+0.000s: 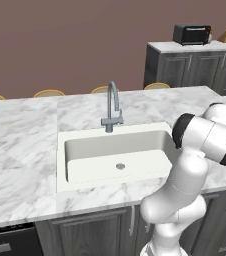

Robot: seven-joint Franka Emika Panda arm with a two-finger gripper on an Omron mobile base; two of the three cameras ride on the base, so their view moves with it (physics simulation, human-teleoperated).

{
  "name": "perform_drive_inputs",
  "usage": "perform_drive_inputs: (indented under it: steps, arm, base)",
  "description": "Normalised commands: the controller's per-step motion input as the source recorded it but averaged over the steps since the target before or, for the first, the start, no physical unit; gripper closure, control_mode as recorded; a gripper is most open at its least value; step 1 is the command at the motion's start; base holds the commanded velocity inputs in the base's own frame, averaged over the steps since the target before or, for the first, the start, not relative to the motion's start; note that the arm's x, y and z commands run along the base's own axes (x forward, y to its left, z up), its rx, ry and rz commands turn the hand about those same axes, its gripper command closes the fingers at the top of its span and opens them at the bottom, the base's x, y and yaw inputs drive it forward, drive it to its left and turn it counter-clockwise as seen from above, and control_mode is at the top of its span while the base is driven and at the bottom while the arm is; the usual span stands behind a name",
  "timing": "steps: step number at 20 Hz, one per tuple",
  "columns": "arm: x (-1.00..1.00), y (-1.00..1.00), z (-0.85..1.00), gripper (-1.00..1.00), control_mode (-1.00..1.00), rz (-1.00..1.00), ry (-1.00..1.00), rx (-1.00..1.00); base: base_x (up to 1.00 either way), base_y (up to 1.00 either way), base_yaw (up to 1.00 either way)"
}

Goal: Pick the onion from the sink and place it in the bowl. Then pick the bowl and place it in the microwave. Then close the microwave door and press the start button.

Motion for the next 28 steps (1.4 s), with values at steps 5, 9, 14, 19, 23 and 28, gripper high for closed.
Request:
perform_drive_inputs:
  steps: [5,9,14,19,23,28]
  arm:
    - [-0.39,0.03,0.63,1.00,-1.00,0.00,-0.06,-0.09]
    - [-0.47,0.00,0.98,1.00,-1.00,0.00,-0.01,-0.02]
    - [-0.50,0.10,1.00,1.00,-1.00,0.00,0.00,0.00]
    - [-0.52,0.61,0.98,1.00,-1.00,0.08,-0.04,0.00]
    - [-0.38,0.98,0.96,1.00,-1.00,0.20,-0.11,-0.04]
    - [-0.36,1.00,0.88,1.00,-1.00,0.26,-0.08,-0.02]
  base:
    - [0.00,0.00,0.00]
    - [0.00,0.00,0.00]
    - [0.00,0.00,0.00]
    - [0.00,0.00,0.00]
    - [0.00,0.00,0.00]
    - [0.00,0.00,0.00]
